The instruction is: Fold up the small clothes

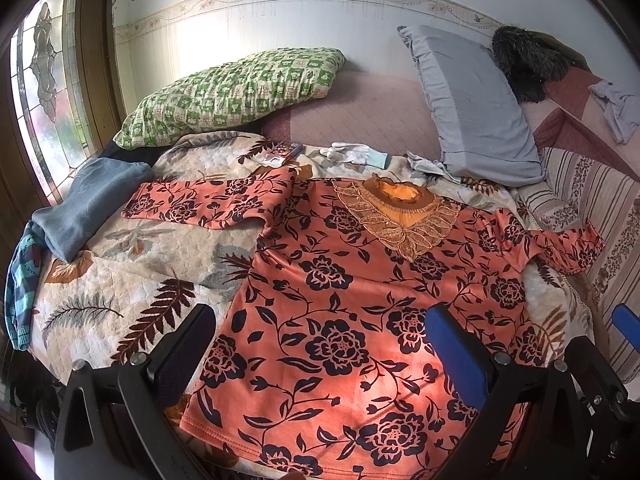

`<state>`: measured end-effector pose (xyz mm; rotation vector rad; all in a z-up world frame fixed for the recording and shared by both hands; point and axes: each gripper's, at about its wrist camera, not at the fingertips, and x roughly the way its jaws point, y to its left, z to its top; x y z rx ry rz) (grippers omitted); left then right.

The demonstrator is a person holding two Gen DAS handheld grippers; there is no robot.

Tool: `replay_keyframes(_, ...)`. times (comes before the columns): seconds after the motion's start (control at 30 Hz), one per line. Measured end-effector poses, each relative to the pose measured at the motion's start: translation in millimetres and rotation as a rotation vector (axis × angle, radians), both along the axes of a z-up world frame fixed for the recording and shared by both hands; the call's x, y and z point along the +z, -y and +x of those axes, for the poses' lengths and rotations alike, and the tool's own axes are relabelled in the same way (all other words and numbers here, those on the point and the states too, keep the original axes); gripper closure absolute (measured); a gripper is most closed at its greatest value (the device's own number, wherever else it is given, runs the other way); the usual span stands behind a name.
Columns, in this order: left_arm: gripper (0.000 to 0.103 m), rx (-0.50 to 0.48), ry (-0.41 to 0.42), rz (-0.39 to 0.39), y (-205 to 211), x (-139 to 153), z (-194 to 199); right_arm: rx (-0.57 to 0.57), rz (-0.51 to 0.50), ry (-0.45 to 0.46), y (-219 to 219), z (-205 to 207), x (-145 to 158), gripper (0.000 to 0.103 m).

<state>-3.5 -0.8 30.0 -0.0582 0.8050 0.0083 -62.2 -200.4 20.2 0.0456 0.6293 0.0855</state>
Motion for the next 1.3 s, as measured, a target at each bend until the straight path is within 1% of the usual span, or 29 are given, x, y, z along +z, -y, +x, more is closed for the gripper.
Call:
replay_keyframes(0.37, 0.000, -0.004, 0.006, 0.005, 2, -7, -3, -0.001, 0.001, 0.000, 0, 0, 0, 0.000)
replay_keyframes(0.8, 0.000, -0.004, 0.007, 0.005, 2, -7, -3, -0.001, 0.001, 0.000, 0, 0, 0, 0.000)
replay_keyframes(1.0, 0.000, -0.019, 0.009, -0.002, 3, -8, -3, -0.006, 0.002, 0.006, 1, 1, -1, 0.000)
replay_keyframes(1.3, 0.000, -0.025, 0.004, 0.011, 4, -12, -6, -0.006, 0.006, 0.009, 1, 0, -1, 0.000)
